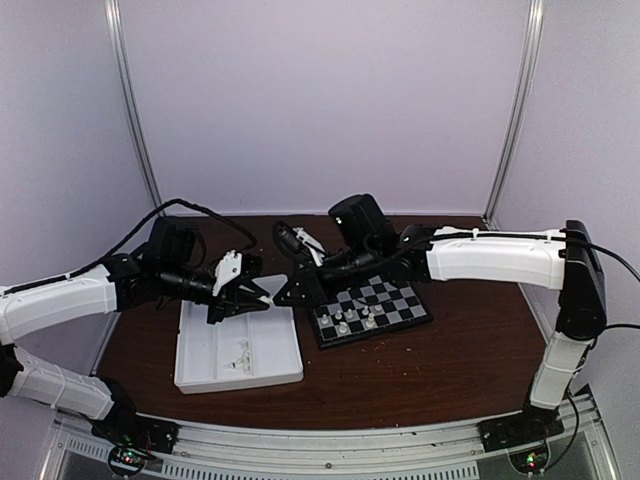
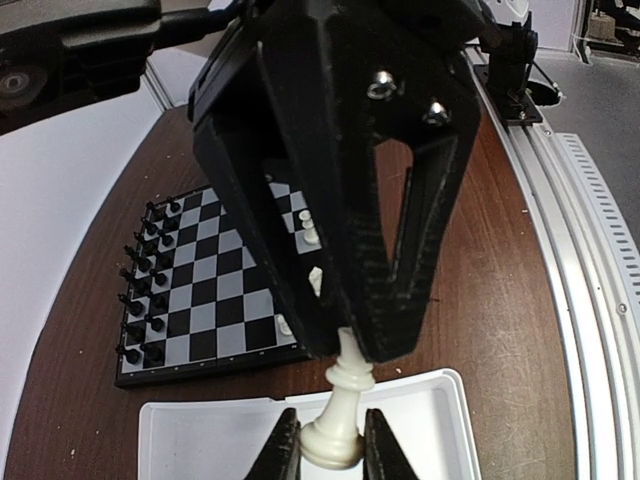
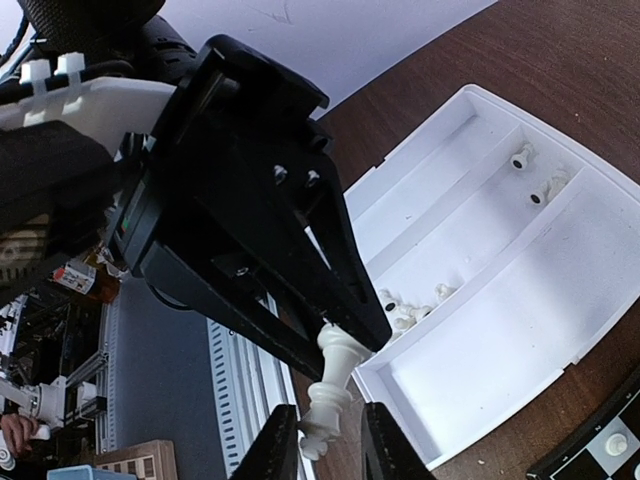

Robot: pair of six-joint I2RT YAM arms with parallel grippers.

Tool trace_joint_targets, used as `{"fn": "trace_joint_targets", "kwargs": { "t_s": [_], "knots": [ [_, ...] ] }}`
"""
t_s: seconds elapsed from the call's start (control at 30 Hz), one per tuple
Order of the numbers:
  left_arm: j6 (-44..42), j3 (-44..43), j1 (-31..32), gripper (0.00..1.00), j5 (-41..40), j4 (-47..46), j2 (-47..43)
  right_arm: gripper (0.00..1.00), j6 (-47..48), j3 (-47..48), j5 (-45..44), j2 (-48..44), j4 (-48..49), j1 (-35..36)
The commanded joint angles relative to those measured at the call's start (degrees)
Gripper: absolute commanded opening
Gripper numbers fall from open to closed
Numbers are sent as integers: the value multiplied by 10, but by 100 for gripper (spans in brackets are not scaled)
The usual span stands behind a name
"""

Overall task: Set up the chess pieces on the board
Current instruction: Place the chess piece on the chessboard.

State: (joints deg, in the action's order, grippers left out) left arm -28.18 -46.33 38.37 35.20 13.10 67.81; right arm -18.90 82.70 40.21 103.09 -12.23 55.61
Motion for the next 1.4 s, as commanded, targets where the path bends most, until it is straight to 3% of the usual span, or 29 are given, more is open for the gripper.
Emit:
{"fn": "trace_joint_targets", "kwargs": {
  "t_s": [0.0, 0.27, 0.43, 0.57, 0.73, 0.87, 1.13, 1.37],
  "knots": [
    [2, -4, 4, 9, 1, -24, -7, 21, -8, 22, 1, 11, 9, 3],
    [9, 1, 4, 12, 0, -31, -7, 5, -11, 19, -3, 12, 9, 3],
    [18, 12, 4, 41, 2, -50, -15, 4, 14, 24, -37, 1, -37, -1],
    [24, 21, 4, 58, -9, -57, -22, 5, 29, 20, -60, -8, -86, -19],
    [28, 27, 4, 62, -22, -55, -28, 8, 80, 57, -97, 3, -253, -55],
    [38, 37, 4, 64, -42, -71, -35, 4, 127, 115, -205, 22, -413, -59],
    [109, 33, 4, 68, -151, -106, -42, 7, 142, 111, -299, 7, -460, -69],
    [128, 20, 3, 67, -199, -80, -49, 9, 146, 123, -341, 17, -478, -73]
  ]
}}
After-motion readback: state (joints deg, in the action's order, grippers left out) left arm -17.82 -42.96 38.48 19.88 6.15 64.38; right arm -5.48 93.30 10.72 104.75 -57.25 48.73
